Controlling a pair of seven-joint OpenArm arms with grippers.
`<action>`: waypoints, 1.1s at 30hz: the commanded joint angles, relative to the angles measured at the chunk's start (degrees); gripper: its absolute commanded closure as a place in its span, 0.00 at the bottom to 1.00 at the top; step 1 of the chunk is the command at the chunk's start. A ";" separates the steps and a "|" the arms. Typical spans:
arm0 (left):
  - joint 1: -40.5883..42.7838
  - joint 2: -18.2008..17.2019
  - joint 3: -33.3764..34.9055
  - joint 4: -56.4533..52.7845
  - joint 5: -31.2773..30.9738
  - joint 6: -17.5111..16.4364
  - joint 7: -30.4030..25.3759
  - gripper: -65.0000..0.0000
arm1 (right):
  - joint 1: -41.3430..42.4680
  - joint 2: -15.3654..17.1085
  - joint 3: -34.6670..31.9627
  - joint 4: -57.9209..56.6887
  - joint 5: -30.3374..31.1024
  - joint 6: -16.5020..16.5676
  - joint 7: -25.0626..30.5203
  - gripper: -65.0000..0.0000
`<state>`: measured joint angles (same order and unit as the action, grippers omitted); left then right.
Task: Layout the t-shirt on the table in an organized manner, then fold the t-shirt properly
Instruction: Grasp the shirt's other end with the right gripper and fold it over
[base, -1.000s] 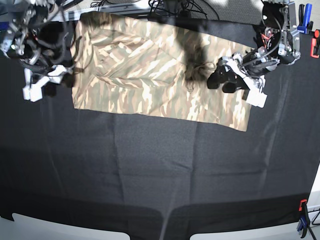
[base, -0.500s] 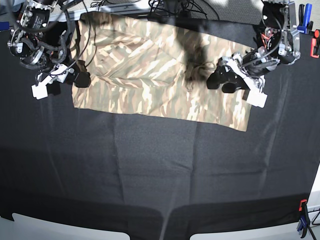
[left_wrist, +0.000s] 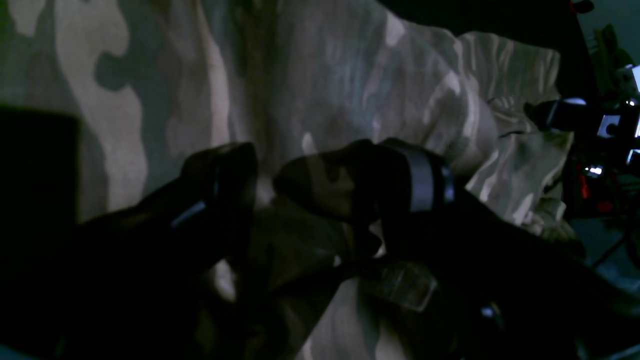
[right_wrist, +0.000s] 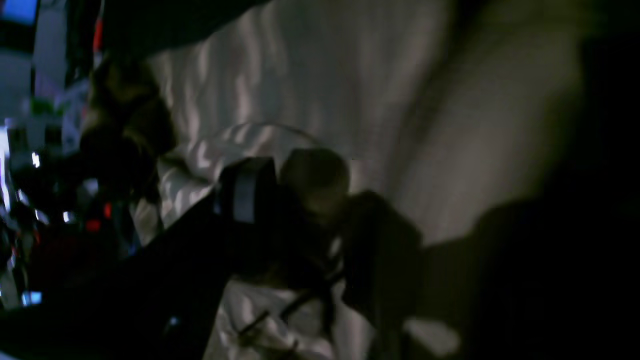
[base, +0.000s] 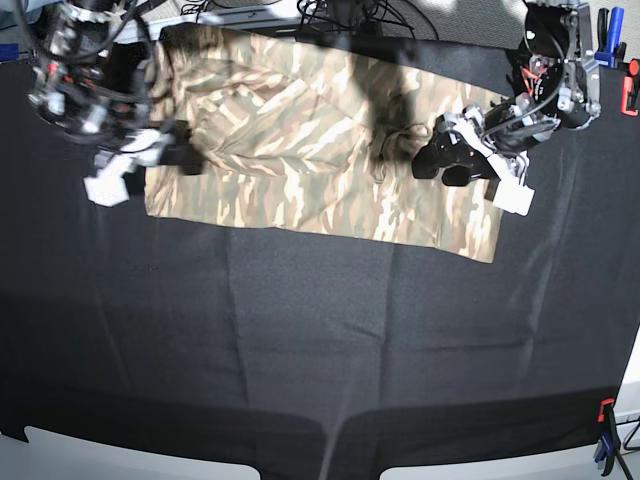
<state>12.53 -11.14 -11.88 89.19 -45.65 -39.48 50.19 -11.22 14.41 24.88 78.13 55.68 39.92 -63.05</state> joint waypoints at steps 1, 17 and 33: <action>-0.46 -0.33 -0.02 0.72 -1.31 -0.52 -0.52 0.44 | -0.02 0.48 -0.83 0.42 -1.46 0.08 -1.29 0.53; -0.52 -0.31 -0.02 0.85 -9.57 -0.52 3.15 0.44 | 7.13 0.70 4.48 0.44 -2.51 0.08 -2.16 1.00; -0.50 -0.31 -0.02 0.90 -15.93 -0.52 4.68 0.44 | 29.46 4.11 3.39 0.90 -18.82 -3.87 -2.40 1.00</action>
<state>12.53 -11.14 -11.73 89.19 -60.18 -39.46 55.57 16.69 18.06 28.21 77.82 34.98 35.75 -66.54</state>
